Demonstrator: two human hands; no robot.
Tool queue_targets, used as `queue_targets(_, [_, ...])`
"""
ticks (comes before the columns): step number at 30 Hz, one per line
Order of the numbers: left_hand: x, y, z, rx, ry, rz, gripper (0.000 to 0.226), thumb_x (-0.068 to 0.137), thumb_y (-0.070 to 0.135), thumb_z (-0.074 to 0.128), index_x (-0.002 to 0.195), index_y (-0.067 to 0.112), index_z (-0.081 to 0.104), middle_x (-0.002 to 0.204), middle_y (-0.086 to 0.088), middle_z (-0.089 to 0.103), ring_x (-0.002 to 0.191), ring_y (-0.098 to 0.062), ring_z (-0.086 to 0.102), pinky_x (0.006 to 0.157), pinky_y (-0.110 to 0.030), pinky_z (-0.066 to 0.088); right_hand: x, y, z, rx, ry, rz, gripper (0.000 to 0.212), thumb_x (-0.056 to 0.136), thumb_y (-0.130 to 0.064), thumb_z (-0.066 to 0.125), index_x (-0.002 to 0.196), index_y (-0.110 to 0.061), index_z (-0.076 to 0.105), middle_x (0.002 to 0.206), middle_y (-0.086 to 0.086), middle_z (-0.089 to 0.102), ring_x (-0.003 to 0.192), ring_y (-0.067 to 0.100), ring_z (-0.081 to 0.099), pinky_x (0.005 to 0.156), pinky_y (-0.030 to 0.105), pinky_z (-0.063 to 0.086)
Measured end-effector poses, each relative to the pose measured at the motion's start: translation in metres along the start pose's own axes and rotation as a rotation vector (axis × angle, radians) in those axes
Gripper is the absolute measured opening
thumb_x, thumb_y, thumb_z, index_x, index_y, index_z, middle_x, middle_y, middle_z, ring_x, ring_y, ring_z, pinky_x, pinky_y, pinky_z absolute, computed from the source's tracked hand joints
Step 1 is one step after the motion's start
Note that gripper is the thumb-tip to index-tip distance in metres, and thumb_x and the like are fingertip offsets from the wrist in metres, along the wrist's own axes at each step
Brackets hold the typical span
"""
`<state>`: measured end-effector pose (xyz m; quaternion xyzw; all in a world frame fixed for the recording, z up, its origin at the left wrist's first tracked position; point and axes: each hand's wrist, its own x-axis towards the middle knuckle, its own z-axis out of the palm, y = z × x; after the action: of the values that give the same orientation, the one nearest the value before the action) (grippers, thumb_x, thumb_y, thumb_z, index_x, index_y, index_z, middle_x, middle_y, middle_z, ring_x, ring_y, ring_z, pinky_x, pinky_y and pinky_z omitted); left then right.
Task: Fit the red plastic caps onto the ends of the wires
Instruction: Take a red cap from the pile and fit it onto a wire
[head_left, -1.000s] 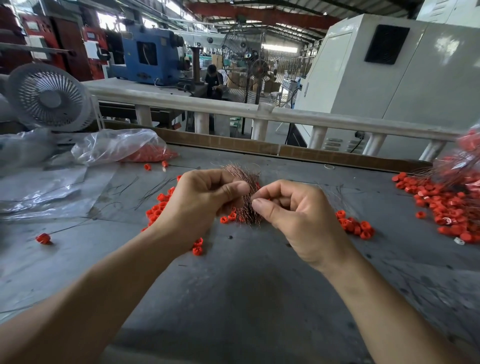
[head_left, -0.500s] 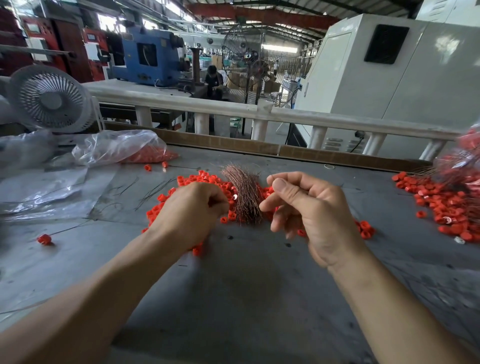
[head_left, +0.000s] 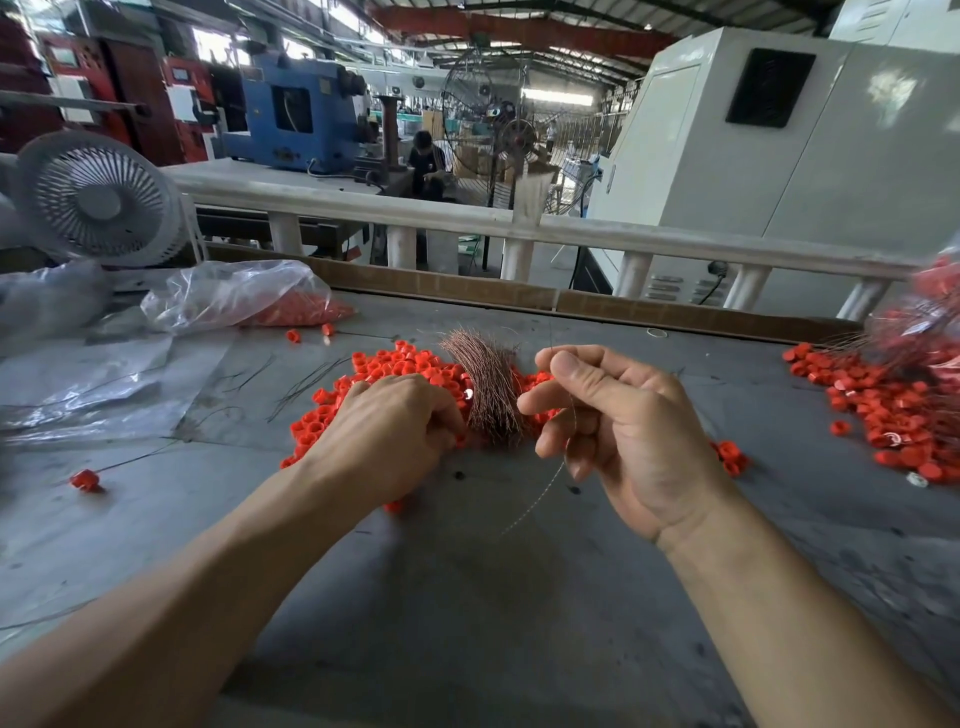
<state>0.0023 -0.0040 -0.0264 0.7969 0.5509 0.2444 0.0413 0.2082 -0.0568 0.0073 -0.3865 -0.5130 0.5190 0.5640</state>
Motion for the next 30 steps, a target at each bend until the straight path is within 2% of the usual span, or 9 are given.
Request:
queue_targets(3, [-0.001, -0.002, -0.003, 0.027, 0.005, -0.033, 0.009, 0.090, 0.029, 0.070, 0.086, 0.037, 0.071, 0.087, 0.020, 0.065, 0.098, -0.010, 0.055, 0.090, -0.032, 0.032, 0.001, 0.001, -0.001, 0.006, 0.029, 0.008, 0.011, 0.095, -0.018, 0.063, 0.095, -0.008, 0.070, 0.084, 0.016, 0.076, 0.050, 0.017, 0.065, 0.033, 0.018, 0.032])
queue_targets(7, [-0.002, -0.005, -0.005, 0.059, 0.024, -0.083, 0.008, 0.093, 0.029, 0.066, 0.089, 0.035, 0.071, 0.087, 0.015, 0.069, 0.093, -0.013, 0.058, 0.088, -0.030, 0.024, 0.003, 0.005, -0.002, -0.081, 0.070, 0.027, 0.012, 0.097, -0.015, 0.065, 0.098, -0.005, 0.071, 0.088, 0.016, 0.077, 0.052, 0.016, 0.066, 0.033, 0.017, 0.029])
queue_targets(10, [-0.002, -0.005, -0.003, 0.074, 0.007, -0.069, 0.005, 0.092, 0.041, 0.069, 0.092, 0.037, 0.072, 0.083, 0.018, 0.066, 0.095, -0.012, 0.058, 0.095, -0.036, 0.028, 0.004, 0.009, -0.002, -0.126, 0.091, 0.060, 0.010, 0.095, -0.015, 0.068, 0.096, -0.006, 0.072, 0.088, 0.014, 0.078, 0.051, 0.015, 0.067, 0.033, 0.017, 0.030])
queue_targets(13, [-0.002, -0.004, -0.001, 0.078, -0.016, -0.063, 0.018, 0.086, 0.052, 0.072, 0.098, 0.039, 0.072, 0.085, 0.018, 0.068, 0.099, -0.011, 0.057, 0.100, -0.037, 0.027, 0.005, 0.012, -0.003, -0.160, 0.116, 0.085, 0.007, 0.093, -0.015, 0.072, 0.092, -0.009, 0.074, 0.083, 0.011, 0.078, 0.047, 0.013, 0.062, 0.035, 0.017, 0.034])
queue_targets(19, [-0.005, 0.002, -0.001, 0.069, -0.015, 0.007, 0.015, 0.085, 0.046, 0.076, 0.099, 0.039, 0.074, 0.088, 0.021, 0.067, 0.097, -0.009, 0.056, 0.089, -0.032, 0.027, 0.007, 0.018, -0.005, -0.190, 0.146, 0.096, 0.008, 0.089, -0.017, 0.075, 0.086, -0.009, 0.075, 0.064, 0.002, 0.064, 0.044, 0.009, 0.043, 0.039, 0.020, 0.029])
queue_targets(25, [-0.009, 0.009, -0.006, -0.056, -0.137, 0.060, 0.008, 0.085, 0.035, 0.079, 0.088, 0.039, 0.073, 0.079, 0.025, 0.063, 0.069, 0.009, 0.051, 0.077, -0.026, 0.035, 0.009, 0.020, -0.006, -0.169, 0.155, 0.118, 0.012, 0.088, -0.018, 0.077, 0.087, -0.007, 0.071, 0.058, -0.001, 0.053, 0.043, 0.009, 0.034, 0.038, 0.020, 0.023])
queue_targets(28, [-0.010, 0.011, -0.008, -0.125, -0.207, 0.092, 0.011, 0.083, 0.031, 0.080, 0.090, 0.039, 0.075, 0.080, 0.025, 0.066, 0.079, 0.017, 0.053, 0.067, -0.011, 0.035, 0.009, 0.021, -0.006, -0.171, 0.151, 0.113, 0.012, 0.088, -0.018, 0.077, 0.084, -0.009, 0.070, 0.058, -0.002, 0.051, 0.042, 0.009, 0.034, 0.038, 0.020, 0.023])
queue_targets(30, [-0.011, 0.014, -0.008, -0.173, -0.251, 0.115, 0.013, 0.084, 0.028, 0.079, 0.092, 0.037, 0.075, 0.086, 0.024, 0.069, 0.083, 0.014, 0.057, 0.066, -0.006, 0.040, 0.009, 0.021, -0.007, -0.168, 0.149, 0.112, 0.012, 0.088, -0.018, 0.077, 0.082, -0.011, 0.070, 0.059, -0.001, 0.051, 0.042, 0.009, 0.034, 0.038, 0.020, 0.023])
